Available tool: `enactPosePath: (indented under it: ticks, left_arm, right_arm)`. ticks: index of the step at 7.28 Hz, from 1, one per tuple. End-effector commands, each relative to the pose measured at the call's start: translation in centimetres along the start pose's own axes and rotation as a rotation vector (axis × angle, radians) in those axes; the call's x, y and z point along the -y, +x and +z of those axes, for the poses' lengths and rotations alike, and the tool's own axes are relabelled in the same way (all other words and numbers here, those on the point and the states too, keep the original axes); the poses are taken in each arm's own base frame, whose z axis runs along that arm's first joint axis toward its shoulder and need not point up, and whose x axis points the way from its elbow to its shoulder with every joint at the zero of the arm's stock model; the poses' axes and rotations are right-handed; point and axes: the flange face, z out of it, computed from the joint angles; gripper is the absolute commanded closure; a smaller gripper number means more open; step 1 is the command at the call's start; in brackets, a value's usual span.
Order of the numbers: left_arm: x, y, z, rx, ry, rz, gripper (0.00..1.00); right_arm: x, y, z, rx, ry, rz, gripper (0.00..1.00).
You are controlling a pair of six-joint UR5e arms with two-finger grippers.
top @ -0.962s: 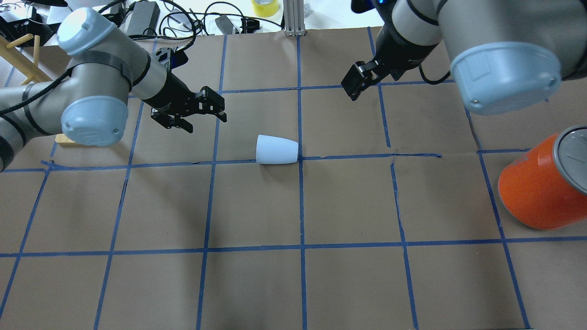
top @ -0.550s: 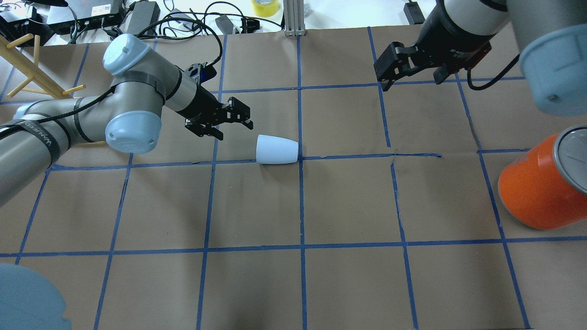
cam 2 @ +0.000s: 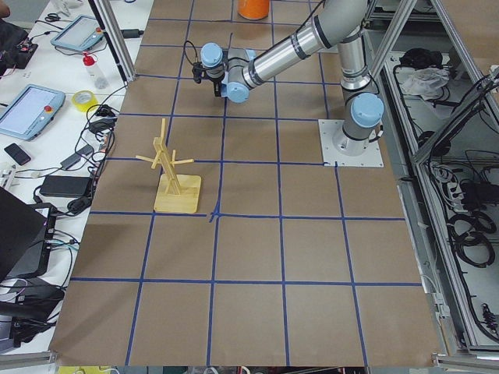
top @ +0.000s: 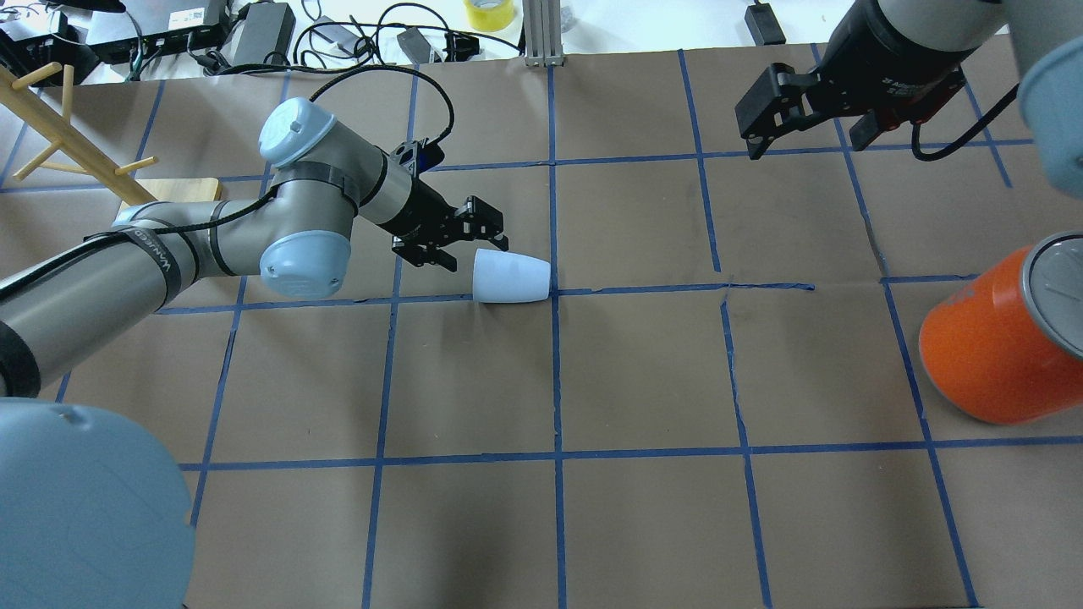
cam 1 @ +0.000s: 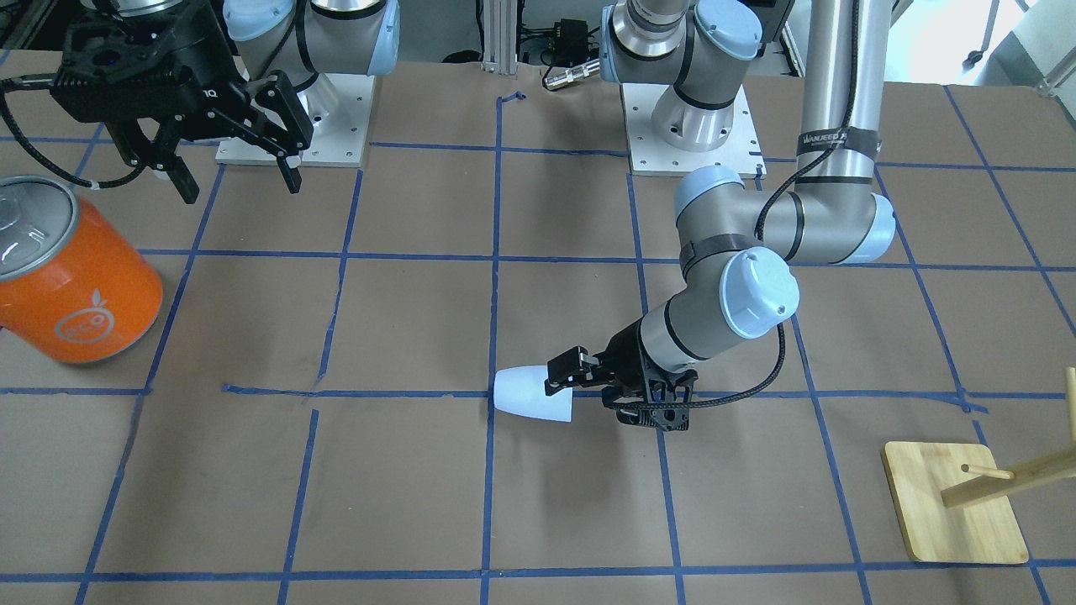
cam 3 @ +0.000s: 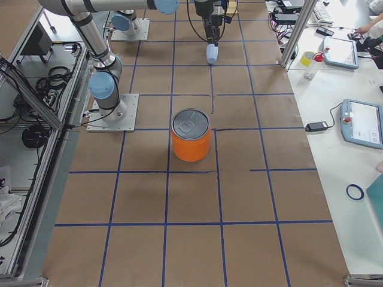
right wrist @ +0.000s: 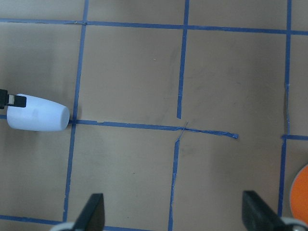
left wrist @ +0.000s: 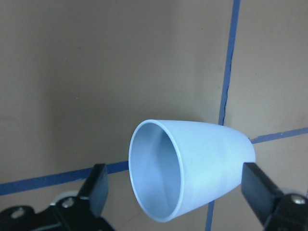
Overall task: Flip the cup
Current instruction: 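Grasp the rim of the lying cup with the left gripper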
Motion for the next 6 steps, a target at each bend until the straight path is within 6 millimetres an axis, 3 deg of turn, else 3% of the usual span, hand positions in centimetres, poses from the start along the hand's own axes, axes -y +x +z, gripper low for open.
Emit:
enactPosePath:
  ticks: [1, 2, 3, 5, 6]
  left_arm:
    - [-0.07, 0.43, 1.00, -0.070, -0.021, -0.024, 0.02]
    - [-0.25, 0.61, 1.32, -0.067, -0.026, -0.013, 0.11]
    - [-0.23, 0.66, 1.46, -0.070, -0.029, -0.022, 0.35]
    - [0.02, 0.80, 1.23, -0.067, -0.024, -0.026, 1.00]
    - [0.12, 0.86, 1.05, -0.061, -0.019, -0.022, 1.00]
  right_arm:
    - [-0.08, 0.33, 0.67, -0.018, -0.017, 0.003, 0.00]
    - [-0.37, 0.49, 1.41, -0.017, -0.033, 0.007, 0.00]
    - [-0.41, 0.51, 1.54, -0.018, -0.034, 0.007, 0.00]
    - [-0.34, 0.64, 1.48, -0.025, -0.029, 0.006, 0.00]
    - [-0.34, 0.64, 1.48, -0.025, -0.029, 0.006, 0.00]
